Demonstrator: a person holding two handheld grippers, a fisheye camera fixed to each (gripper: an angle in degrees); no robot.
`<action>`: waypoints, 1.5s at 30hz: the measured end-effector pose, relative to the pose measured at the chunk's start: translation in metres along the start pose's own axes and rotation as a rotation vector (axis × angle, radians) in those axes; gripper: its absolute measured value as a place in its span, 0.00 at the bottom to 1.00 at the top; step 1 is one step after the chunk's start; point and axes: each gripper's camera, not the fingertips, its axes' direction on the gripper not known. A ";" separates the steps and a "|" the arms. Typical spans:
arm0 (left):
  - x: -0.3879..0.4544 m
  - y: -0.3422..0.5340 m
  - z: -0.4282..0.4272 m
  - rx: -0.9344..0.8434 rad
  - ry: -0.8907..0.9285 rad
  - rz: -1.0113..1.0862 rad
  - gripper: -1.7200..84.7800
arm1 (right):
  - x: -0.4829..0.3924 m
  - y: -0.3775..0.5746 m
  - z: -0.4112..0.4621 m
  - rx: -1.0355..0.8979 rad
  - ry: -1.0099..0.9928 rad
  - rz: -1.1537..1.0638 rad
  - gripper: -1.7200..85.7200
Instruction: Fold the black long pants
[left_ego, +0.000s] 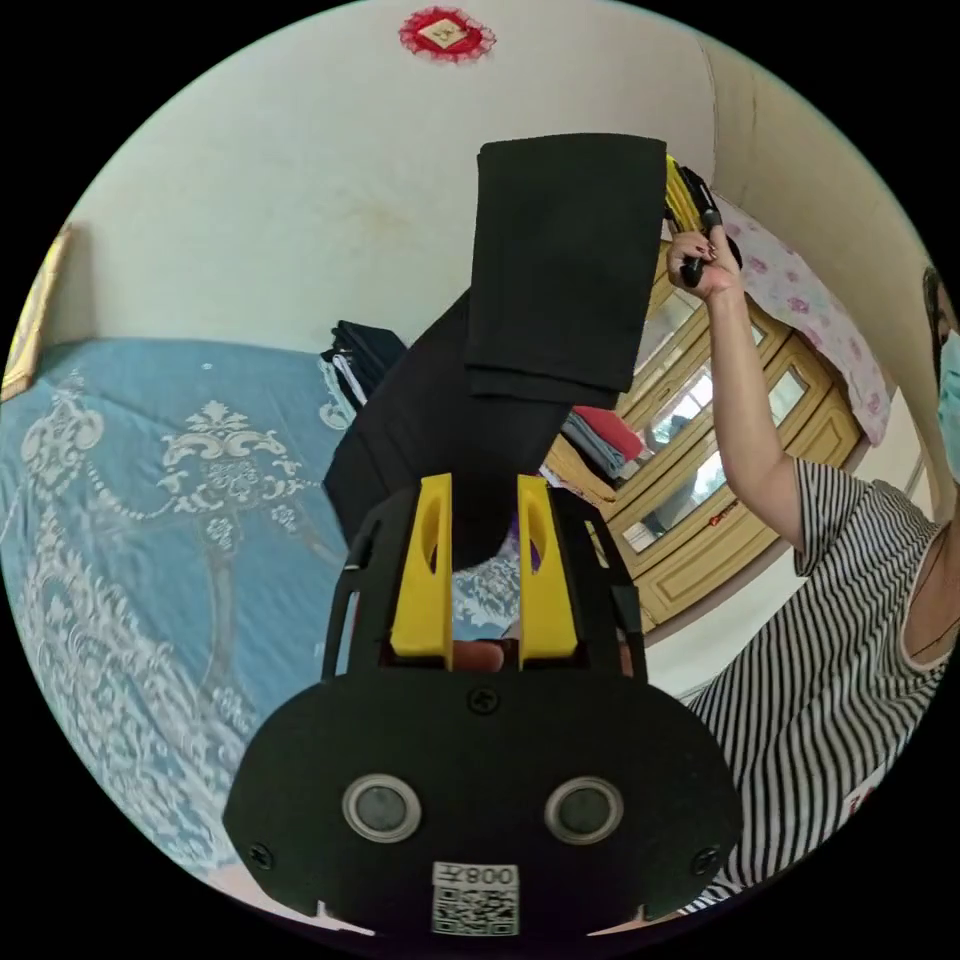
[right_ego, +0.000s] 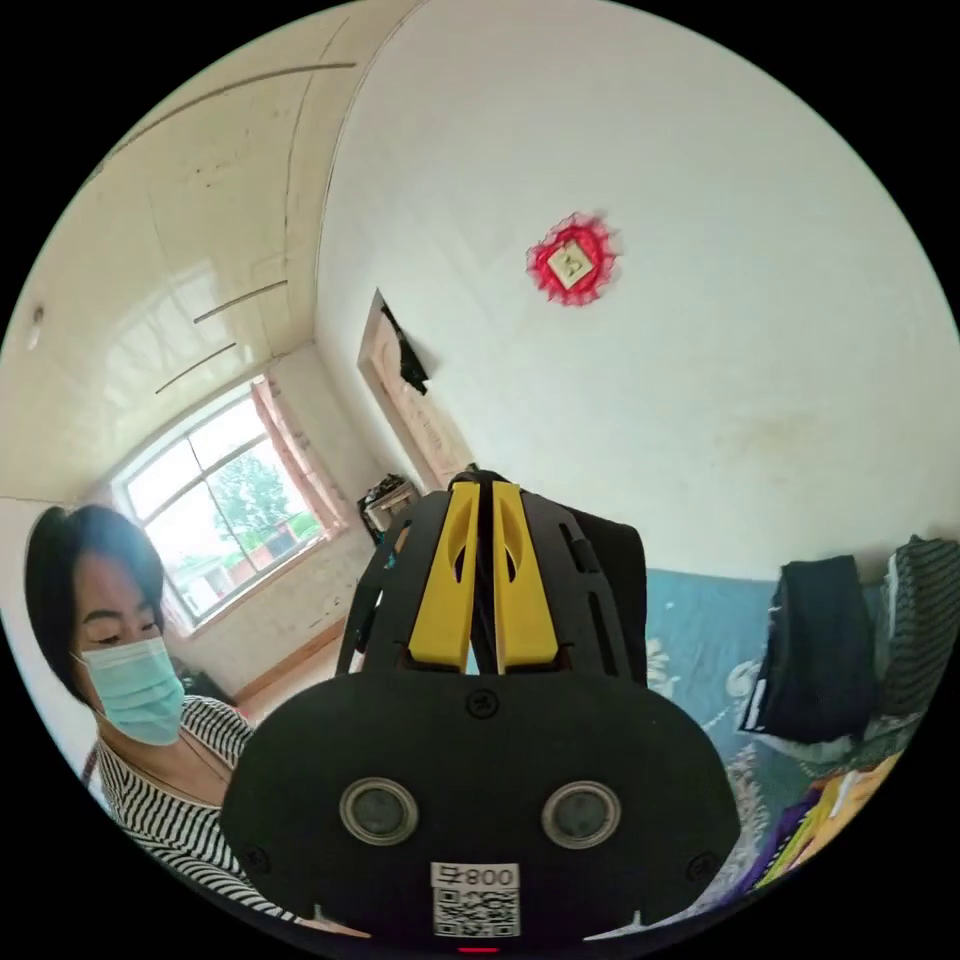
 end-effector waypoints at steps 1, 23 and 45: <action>0.002 0.011 -0.015 -0.004 -0.028 -0.004 0.15 | -0.014 0.006 0.009 -0.010 -0.054 0.023 0.04; 0.063 0.230 -0.279 0.149 -0.327 -0.134 0.15 | -0.247 0.065 0.169 -0.369 -0.370 -0.120 0.03; 0.085 0.119 -0.535 0.449 -0.675 0.183 0.02 | -0.147 0.035 0.113 0.018 -0.305 0.048 0.03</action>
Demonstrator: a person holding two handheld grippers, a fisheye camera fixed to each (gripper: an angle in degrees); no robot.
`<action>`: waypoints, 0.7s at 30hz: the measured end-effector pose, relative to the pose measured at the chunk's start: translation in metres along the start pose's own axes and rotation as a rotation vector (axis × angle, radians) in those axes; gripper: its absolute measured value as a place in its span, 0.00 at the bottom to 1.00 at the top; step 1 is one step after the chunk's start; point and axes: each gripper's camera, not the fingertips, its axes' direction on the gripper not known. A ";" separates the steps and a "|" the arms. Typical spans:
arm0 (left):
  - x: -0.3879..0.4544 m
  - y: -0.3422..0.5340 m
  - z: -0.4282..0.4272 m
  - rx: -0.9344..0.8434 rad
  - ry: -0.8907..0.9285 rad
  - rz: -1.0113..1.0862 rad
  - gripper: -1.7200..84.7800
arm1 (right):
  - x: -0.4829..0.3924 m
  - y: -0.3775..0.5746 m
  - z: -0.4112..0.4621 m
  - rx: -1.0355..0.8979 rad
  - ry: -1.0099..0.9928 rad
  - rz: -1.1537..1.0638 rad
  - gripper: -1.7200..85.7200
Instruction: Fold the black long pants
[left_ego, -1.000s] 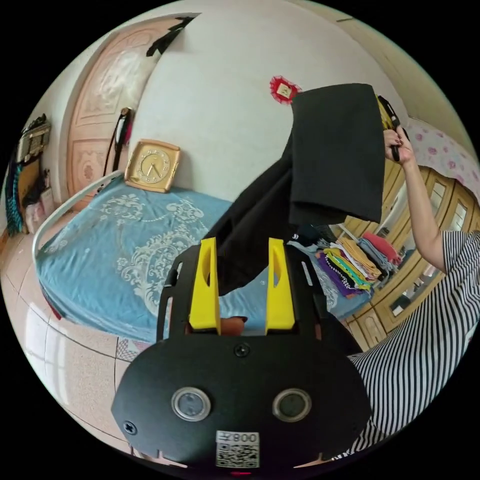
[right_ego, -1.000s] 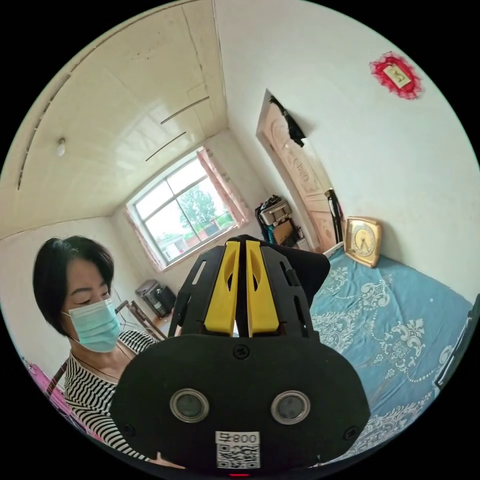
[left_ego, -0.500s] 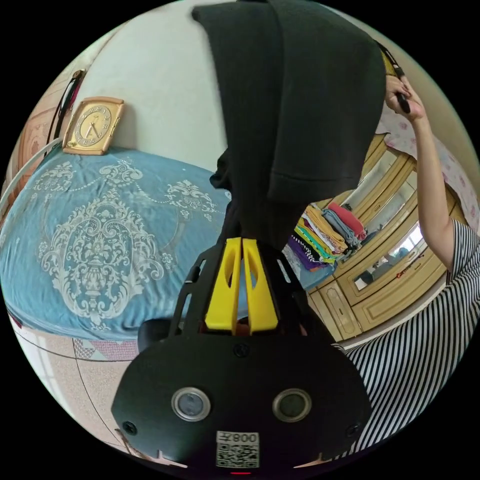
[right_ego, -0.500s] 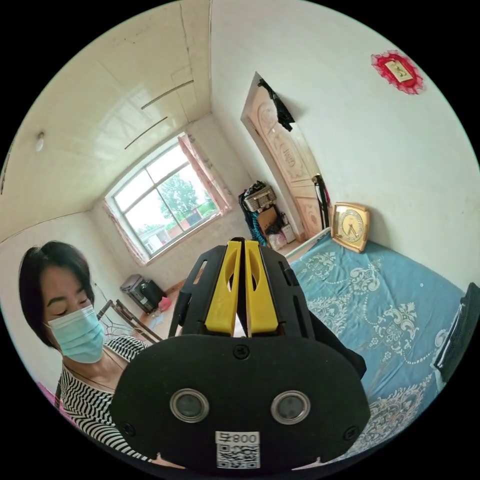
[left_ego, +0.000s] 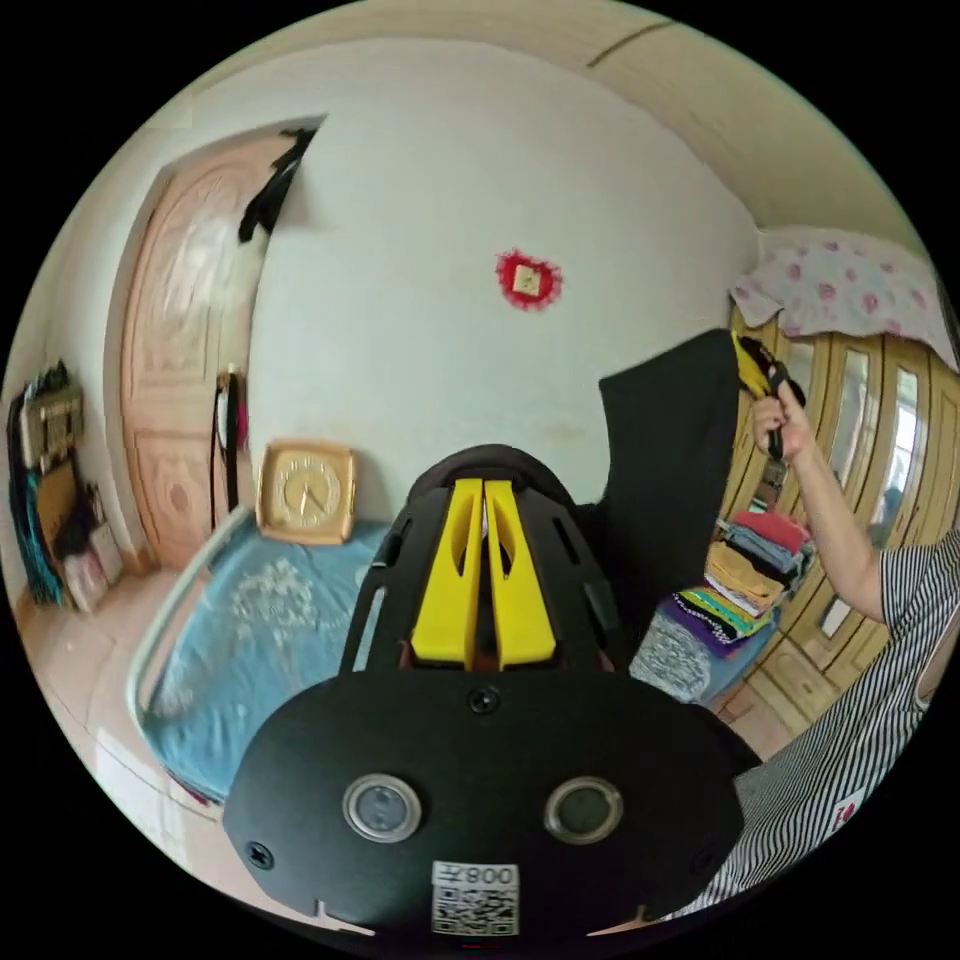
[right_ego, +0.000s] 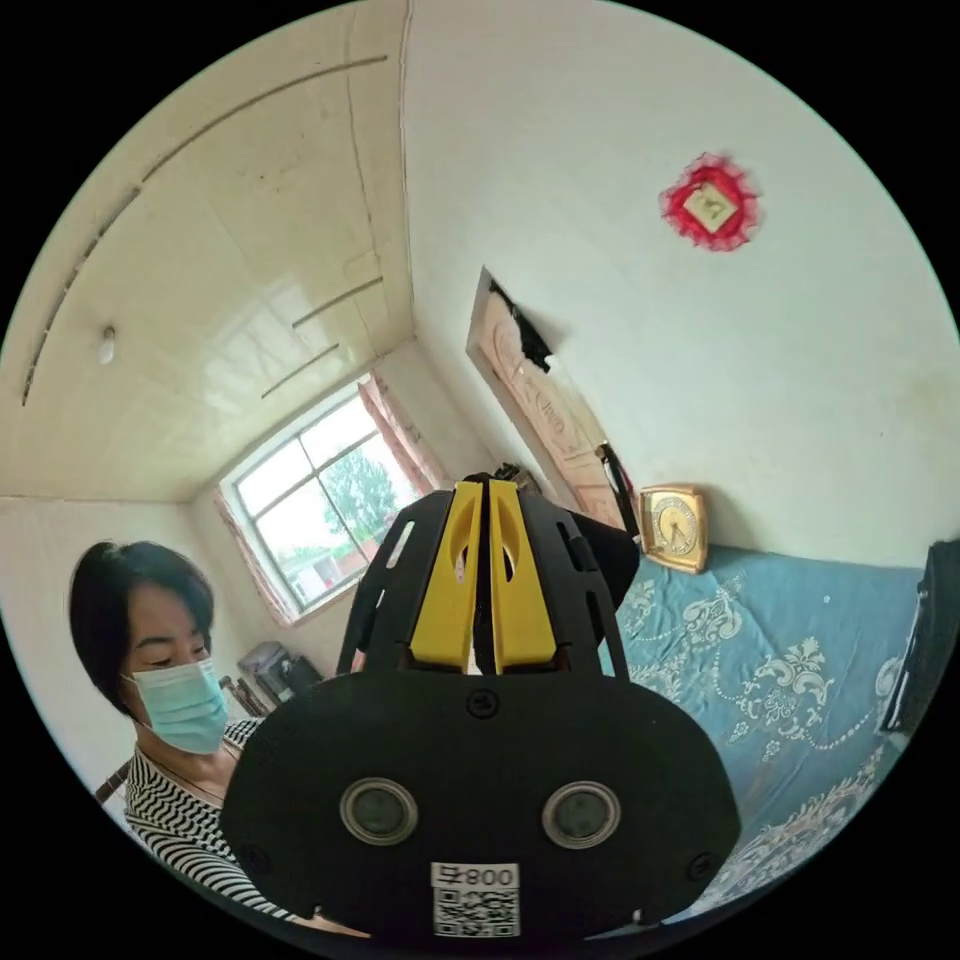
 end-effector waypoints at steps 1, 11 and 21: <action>0.002 -0.007 0.003 0.004 0.010 0.023 0.02 | 0.020 0.011 -0.022 0.045 0.024 0.039 0.03; -0.002 0.175 0.220 -0.800 0.226 -0.166 0.05 | 0.232 0.280 -0.164 -0.132 0.758 0.810 0.03; -0.060 0.289 0.222 -0.910 0.211 -0.509 0.15 | 0.240 0.326 0.008 -0.672 0.794 0.497 0.11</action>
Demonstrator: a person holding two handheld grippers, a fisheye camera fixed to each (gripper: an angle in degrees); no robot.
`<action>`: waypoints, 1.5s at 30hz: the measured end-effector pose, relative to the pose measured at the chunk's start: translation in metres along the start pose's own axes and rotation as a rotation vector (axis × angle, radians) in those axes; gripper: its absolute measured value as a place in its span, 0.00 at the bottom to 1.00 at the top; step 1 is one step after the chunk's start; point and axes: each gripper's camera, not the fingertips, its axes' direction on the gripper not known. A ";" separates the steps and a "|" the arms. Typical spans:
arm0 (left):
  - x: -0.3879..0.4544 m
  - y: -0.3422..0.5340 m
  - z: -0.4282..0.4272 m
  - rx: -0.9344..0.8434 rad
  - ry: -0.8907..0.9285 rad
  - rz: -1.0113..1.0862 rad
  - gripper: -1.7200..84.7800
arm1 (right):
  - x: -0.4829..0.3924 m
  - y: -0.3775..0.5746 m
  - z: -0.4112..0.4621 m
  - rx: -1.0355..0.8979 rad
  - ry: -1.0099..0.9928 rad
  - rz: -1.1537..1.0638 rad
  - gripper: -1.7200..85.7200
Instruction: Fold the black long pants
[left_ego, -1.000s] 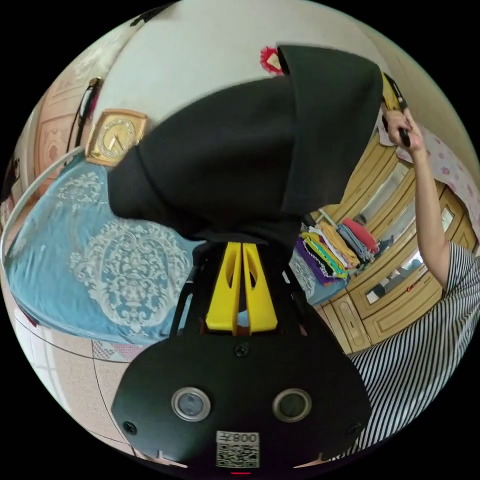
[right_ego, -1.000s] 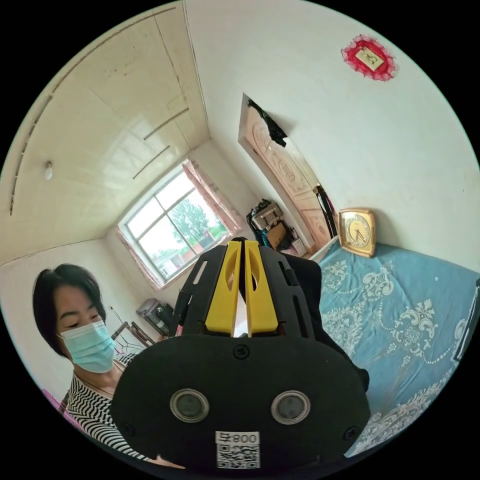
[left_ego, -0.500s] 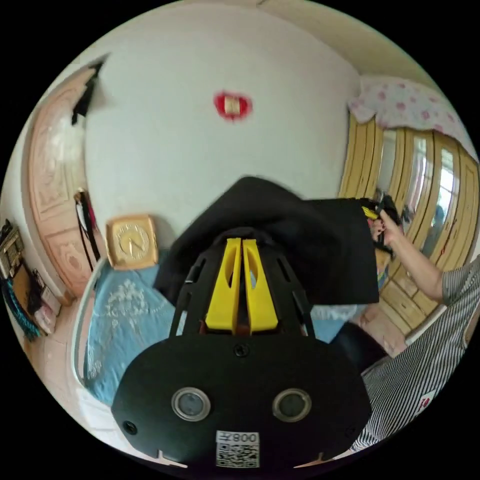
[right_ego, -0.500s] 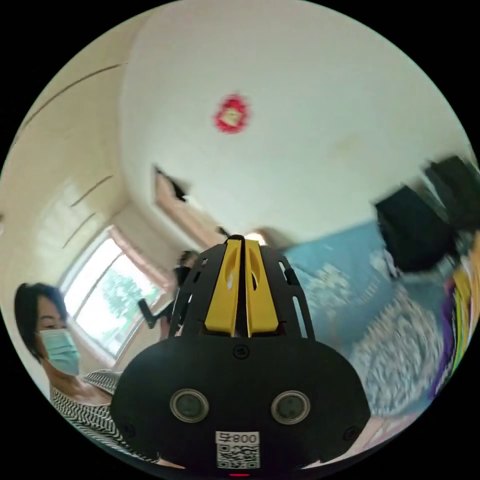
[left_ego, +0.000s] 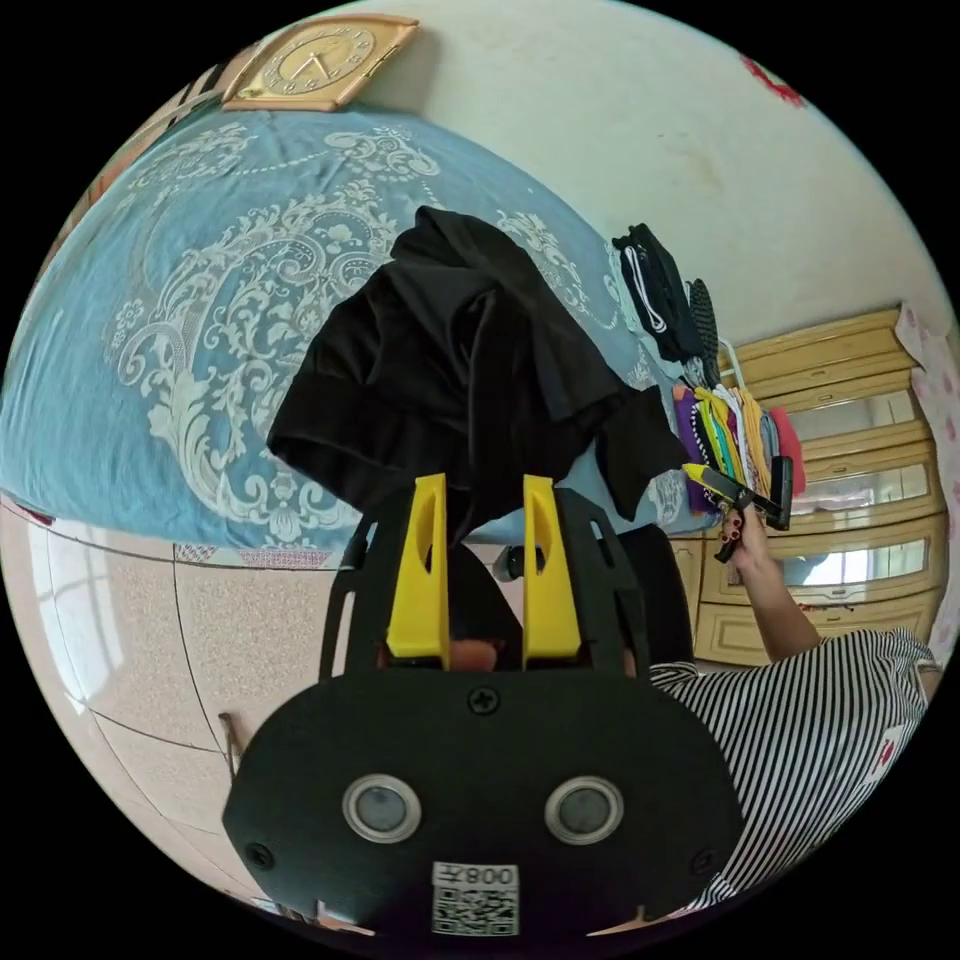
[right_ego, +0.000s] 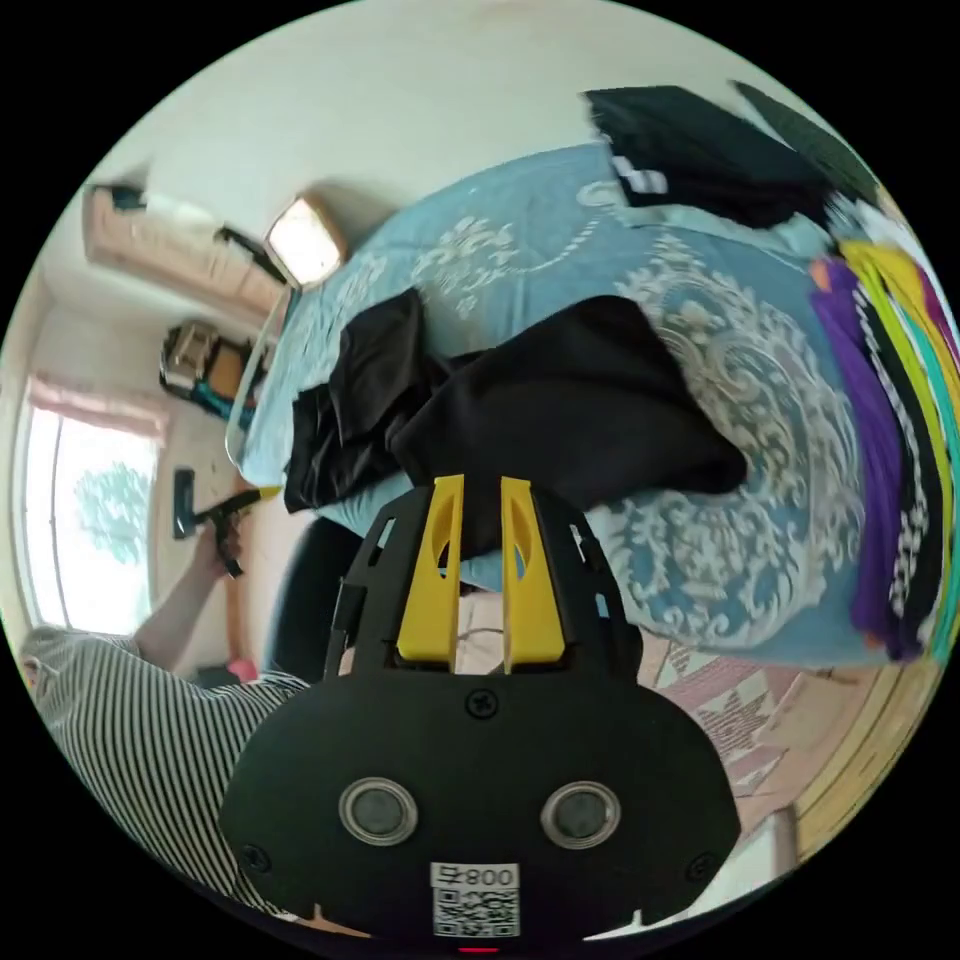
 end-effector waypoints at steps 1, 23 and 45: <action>0.000 -0.005 0.002 0.003 -0.010 0.007 0.16 | -0.024 -0.014 0.020 -0.042 0.032 -0.069 0.12; 0.032 -0.189 -0.097 0.255 -0.135 0.390 0.04 | -0.063 -0.106 -0.085 0.098 0.132 -0.184 0.03; -0.271 0.035 -0.083 0.143 -0.195 -0.274 0.04 | 0.110 0.032 -0.021 -0.079 0.159 0.382 0.03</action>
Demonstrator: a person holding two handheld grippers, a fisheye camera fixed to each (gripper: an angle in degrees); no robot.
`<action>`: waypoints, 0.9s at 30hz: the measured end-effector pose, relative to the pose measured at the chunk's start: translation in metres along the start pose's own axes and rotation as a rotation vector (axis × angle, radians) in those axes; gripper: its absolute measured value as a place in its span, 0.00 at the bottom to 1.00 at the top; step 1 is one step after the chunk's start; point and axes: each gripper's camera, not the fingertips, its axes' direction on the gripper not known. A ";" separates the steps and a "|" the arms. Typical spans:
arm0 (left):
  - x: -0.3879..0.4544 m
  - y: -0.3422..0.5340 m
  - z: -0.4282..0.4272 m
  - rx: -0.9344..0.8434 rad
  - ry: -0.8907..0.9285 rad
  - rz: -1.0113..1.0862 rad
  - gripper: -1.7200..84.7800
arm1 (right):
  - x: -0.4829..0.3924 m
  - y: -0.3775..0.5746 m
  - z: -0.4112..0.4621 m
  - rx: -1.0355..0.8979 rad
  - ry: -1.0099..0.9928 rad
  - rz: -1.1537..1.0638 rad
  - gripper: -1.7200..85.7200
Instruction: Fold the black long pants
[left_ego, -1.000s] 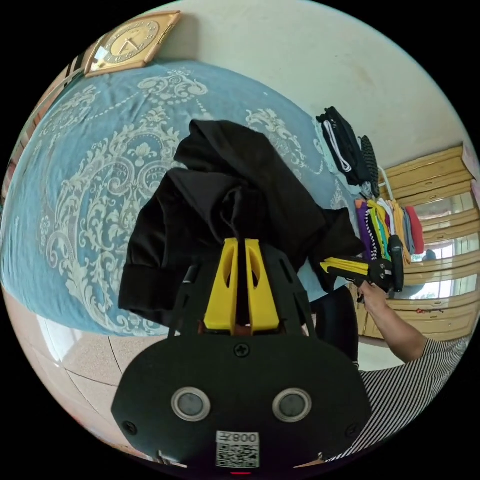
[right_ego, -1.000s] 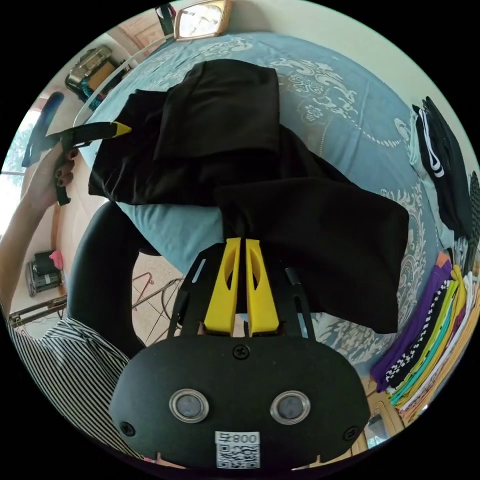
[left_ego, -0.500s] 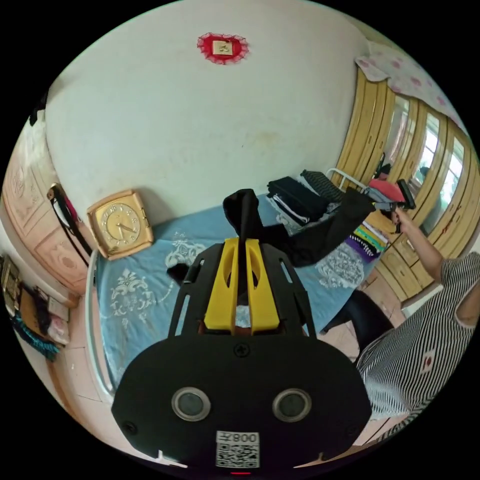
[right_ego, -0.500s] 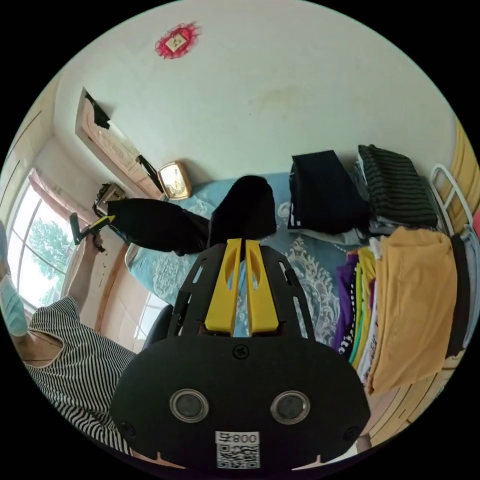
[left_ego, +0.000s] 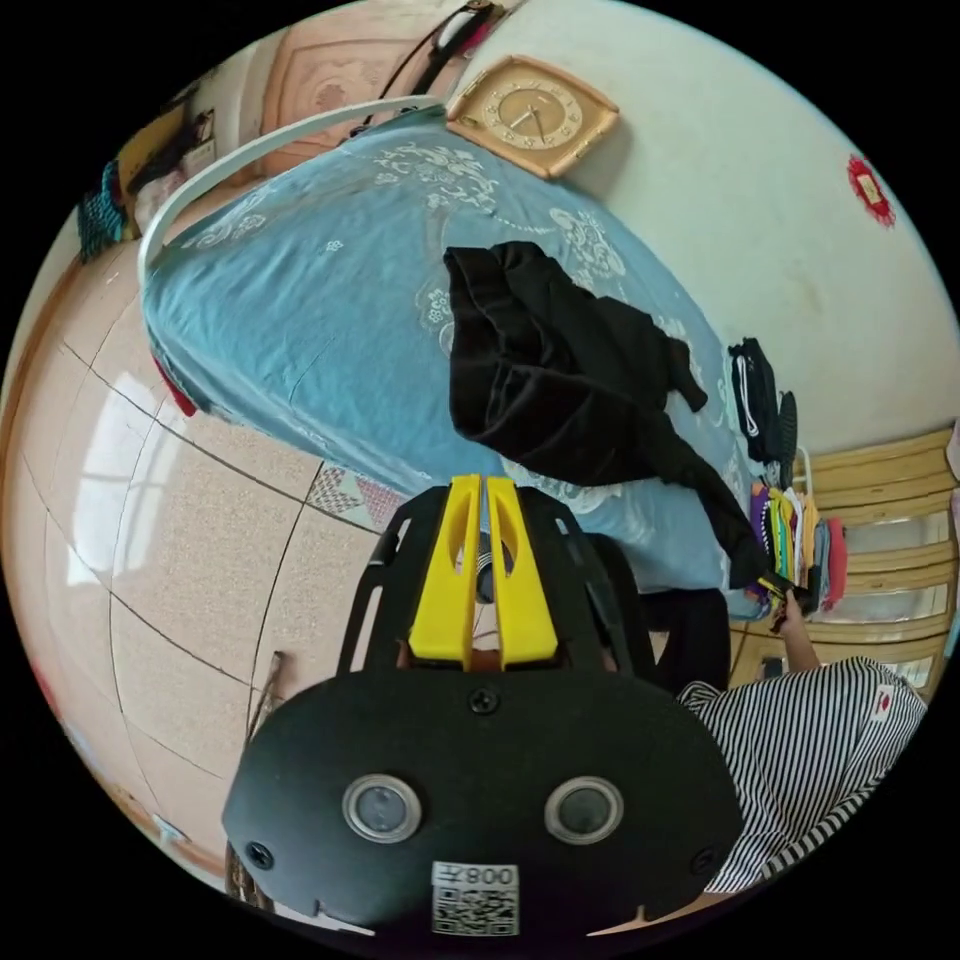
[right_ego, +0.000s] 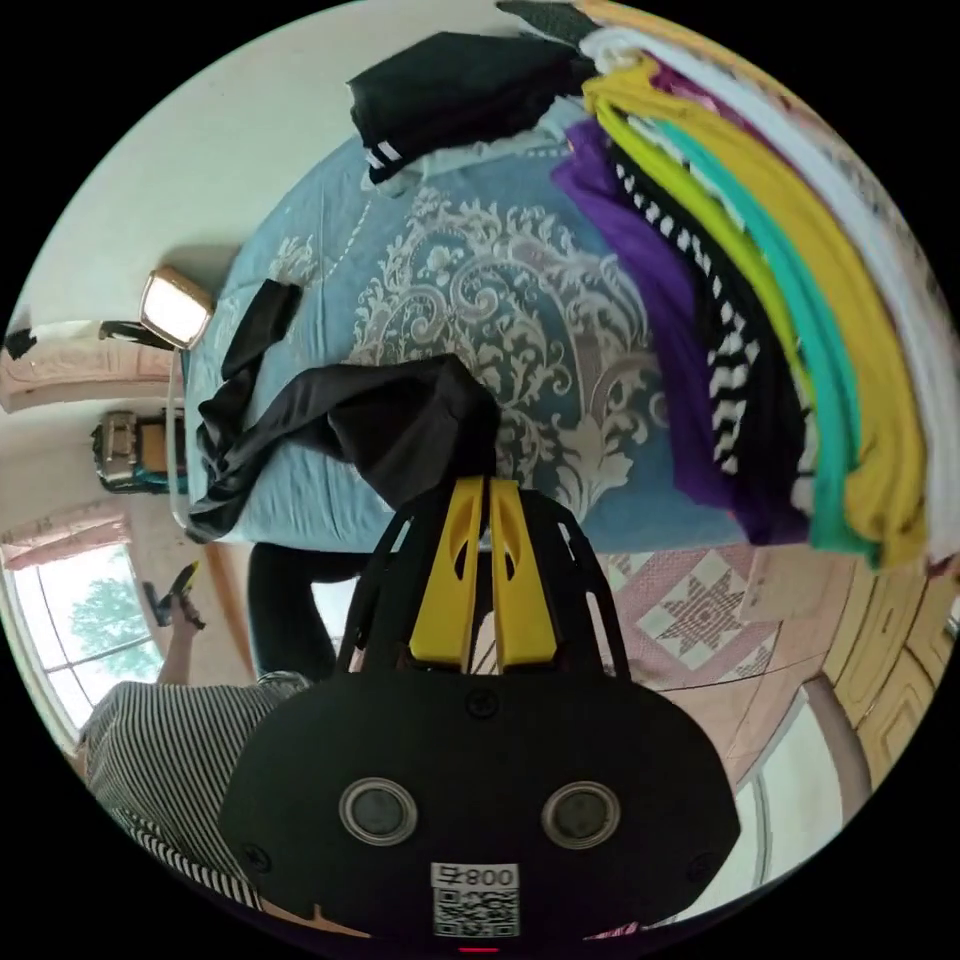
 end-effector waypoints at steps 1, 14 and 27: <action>0.000 -0.004 0.002 0.000 0.008 0.006 0.04 | -0.014 -0.008 -0.009 0.053 0.083 0.002 0.03; 0.013 -0.137 0.051 0.084 -0.045 0.144 0.11 | -0.156 -0.114 -0.044 0.367 -0.036 -0.251 0.11; -0.054 -0.222 0.151 0.084 0.051 -0.236 0.13 | -0.398 -0.289 0.168 0.040 0.116 -0.616 0.13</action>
